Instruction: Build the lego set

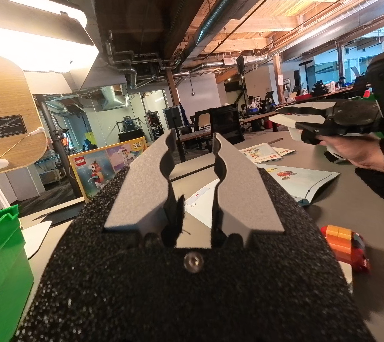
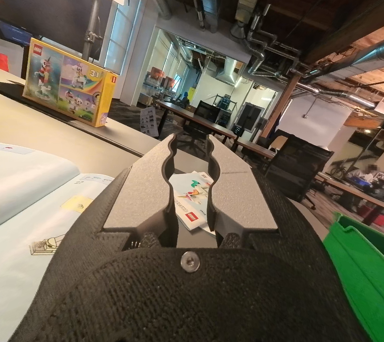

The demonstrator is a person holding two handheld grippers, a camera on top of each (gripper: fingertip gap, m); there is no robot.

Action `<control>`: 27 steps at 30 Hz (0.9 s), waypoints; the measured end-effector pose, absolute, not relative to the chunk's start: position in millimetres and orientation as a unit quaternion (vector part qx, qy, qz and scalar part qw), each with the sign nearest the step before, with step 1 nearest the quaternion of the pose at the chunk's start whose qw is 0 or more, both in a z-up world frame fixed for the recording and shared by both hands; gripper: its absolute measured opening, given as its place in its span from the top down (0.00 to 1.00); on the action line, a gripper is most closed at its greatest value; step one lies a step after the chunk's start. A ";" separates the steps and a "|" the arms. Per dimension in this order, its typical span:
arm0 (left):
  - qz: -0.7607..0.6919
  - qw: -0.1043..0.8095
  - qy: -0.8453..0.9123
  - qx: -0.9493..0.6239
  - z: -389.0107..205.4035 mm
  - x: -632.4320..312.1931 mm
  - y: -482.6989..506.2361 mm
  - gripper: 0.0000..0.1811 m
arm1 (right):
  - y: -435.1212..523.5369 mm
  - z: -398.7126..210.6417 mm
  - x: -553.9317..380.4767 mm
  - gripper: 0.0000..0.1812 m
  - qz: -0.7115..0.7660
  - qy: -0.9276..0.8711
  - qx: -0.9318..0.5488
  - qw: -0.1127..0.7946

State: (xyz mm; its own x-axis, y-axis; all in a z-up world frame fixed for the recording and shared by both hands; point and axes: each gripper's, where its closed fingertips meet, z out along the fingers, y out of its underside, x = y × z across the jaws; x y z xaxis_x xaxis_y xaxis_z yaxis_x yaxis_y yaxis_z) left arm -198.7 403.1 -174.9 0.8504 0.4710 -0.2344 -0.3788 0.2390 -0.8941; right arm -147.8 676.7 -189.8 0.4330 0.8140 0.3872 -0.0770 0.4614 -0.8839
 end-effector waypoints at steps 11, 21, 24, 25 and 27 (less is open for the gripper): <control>0.269 0.786 -0.041 -0.554 -175.0 -198.4 403.5 0.83 | 677.2 -190.1 -148.2 0.86 0.306 -0.438 -0.422 0.733; 0.268 0.786 -0.042 -0.555 -175.4 -198.9 404.1 0.83 | 677.0 -191.4 -149.4 0.86 0.304 -0.442 -0.421 0.731; 0.267 0.786 -0.042 -0.556 -175.4 -198.7 404.3 0.83 | 677.2 -191.5 -149.3 0.86 0.304 -0.441 -0.422 0.731; 0.267 0.786 -0.041 -0.556 -175.4 -198.6 404.3 0.83 | 677.3 -191.5 -149.4 0.86 0.304 -0.441 -0.422 0.731; 0.268 0.786 -0.041 -0.555 -175.2 -198.6 404.2 0.83 | 677.1 -191.6 -149.6 0.86 0.304 -0.442 -0.422 0.731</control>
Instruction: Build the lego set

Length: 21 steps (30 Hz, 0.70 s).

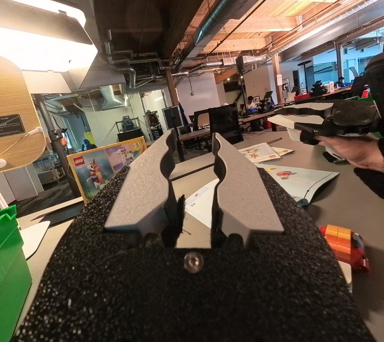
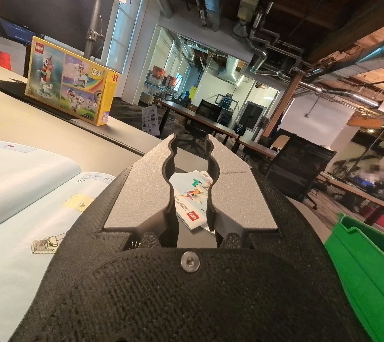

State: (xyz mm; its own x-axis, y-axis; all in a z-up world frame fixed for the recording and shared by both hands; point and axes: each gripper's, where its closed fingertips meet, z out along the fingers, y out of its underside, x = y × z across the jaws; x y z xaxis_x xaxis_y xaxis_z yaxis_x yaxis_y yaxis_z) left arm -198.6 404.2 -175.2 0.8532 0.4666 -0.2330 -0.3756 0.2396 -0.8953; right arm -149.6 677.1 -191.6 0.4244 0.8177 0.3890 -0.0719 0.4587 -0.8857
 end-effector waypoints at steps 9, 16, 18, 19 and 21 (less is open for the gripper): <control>0.276 0.756 -0.040 -0.592 -138.1 -186.4 379.7 0.83 | 677.9 -192.2 -148.4 0.86 0.308 -0.439 -0.427 0.728; 0.235 0.732 -0.127 -0.626 -81.7 -204.1 248.6 0.74 | 674.9 -195.0 -151.6 0.86 0.296 -0.455 -0.419 0.728; 0.328 0.649 -0.153 -0.670 -87.7 -232.4 196.4 0.76 | 676.6 -192.6 -149.9 0.86 0.291 -0.450 -0.417 0.734; 0.344 0.613 -0.164 -0.693 -92.3 -242.9 175.5 0.78 | 677.3 -191.6 -149.3 0.86 0.292 -0.448 -0.416 0.735; 0.309 0.543 -0.176 -0.761 -115.9 -256.7 150.0 0.87 | 677.8 -191.1 -149.3 0.86 0.298 -0.446 -0.418 0.734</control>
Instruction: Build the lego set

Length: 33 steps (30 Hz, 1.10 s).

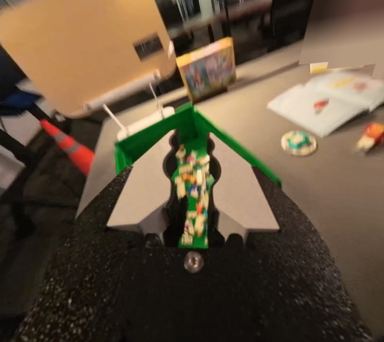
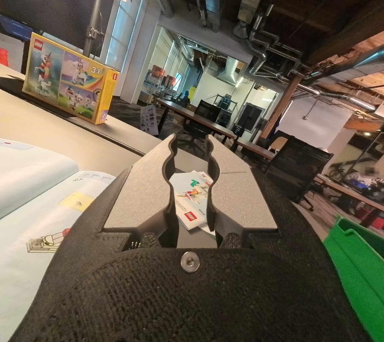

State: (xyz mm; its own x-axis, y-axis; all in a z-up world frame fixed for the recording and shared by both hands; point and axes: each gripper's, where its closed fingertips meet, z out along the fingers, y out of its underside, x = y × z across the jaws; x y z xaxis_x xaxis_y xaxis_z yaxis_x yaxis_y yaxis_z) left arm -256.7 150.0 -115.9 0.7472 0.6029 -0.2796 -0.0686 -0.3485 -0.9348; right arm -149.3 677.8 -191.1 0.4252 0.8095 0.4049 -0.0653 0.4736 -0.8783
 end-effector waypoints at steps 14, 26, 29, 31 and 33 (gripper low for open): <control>0.012 0.081 -0.109 -0.991 -287.0 -269.8 100.7 0.99 | 676.0 -195.7 -153.8 0.87 0.291 -0.458 -0.418 0.729; -0.043 0.028 -0.073 -0.996 -313.5 -274.9 105.1 1.00 | 675.3 -198.4 -156.2 0.87 0.283 -0.466 -0.417 0.727; -0.039 0.064 -0.071 -0.995 -311.1 -278.2 118.8 1.00 | 675.0 -198.8 -156.5 0.87 0.281 -0.467 -0.417 0.727; -0.029 0.053 -0.074 -0.995 -309.6 -283.0 112.3 1.00 | 674.9 -198.8 -156.5 0.87 0.281 -0.467 -0.417 0.727; -0.031 0.036 -0.072 -0.996 -309.2 -283.4 102.3 0.99 | 675.0 -198.9 -156.5 0.87 0.282 -0.467 -0.417 0.727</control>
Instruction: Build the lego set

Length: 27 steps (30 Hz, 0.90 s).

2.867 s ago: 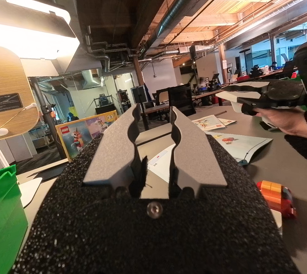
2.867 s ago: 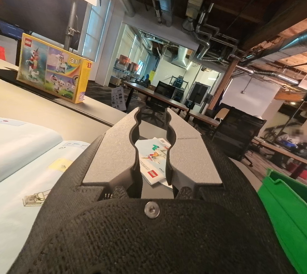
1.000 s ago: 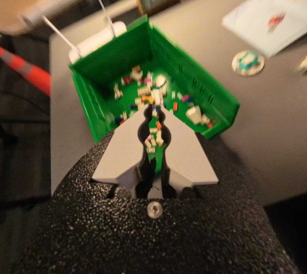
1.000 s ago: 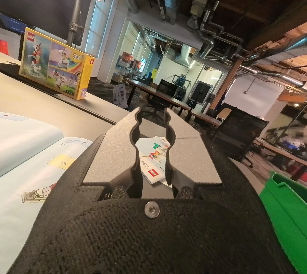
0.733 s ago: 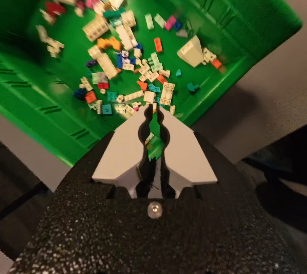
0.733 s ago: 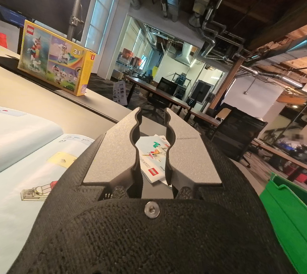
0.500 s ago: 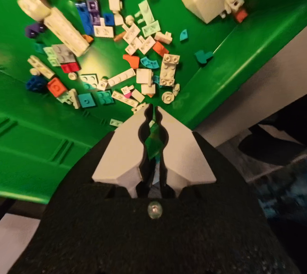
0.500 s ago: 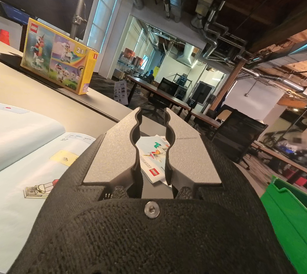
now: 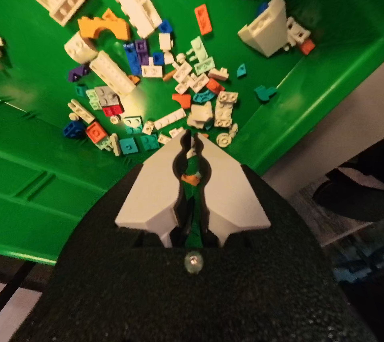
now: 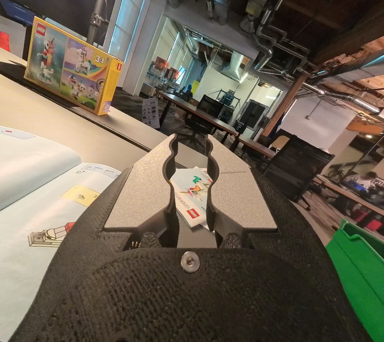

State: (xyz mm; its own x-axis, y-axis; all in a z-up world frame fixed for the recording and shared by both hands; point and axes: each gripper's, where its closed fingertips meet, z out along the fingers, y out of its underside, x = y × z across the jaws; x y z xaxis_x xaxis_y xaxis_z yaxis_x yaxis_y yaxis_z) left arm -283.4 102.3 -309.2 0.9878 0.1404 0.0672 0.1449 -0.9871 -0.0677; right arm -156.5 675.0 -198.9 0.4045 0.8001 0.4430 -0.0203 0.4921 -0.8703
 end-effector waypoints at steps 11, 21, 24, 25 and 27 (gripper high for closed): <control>-0.047 0.035 -0.033 -0.998 -311.7 -269.7 95.9 0.97 | 675.3 -199.7 -157.1 0.87 0.281 -0.468 -0.419 0.726; -0.032 0.010 -0.014 -0.999 -317.9 -270.1 92.6 0.93 | 675.5 -199.8 -157.3 0.87 0.281 -0.467 -0.420 0.726; -0.032 0.005 -0.008 -0.999 -319.2 -269.6 92.7 0.95 | 675.6 -200.1 -157.5 0.87 0.281 -0.468 -0.420 0.725; -0.033 0.002 -0.006 -0.999 -319.7 -269.2 92.4 0.96 | 675.6 -200.1 -157.5 0.87 0.281 -0.467 -0.421 0.725; -0.032 -0.003 -0.004 -0.999 -320.7 -269.3 91.0 0.97 | 675.6 -200.2 -157.6 0.87 0.282 -0.468 -0.421 0.725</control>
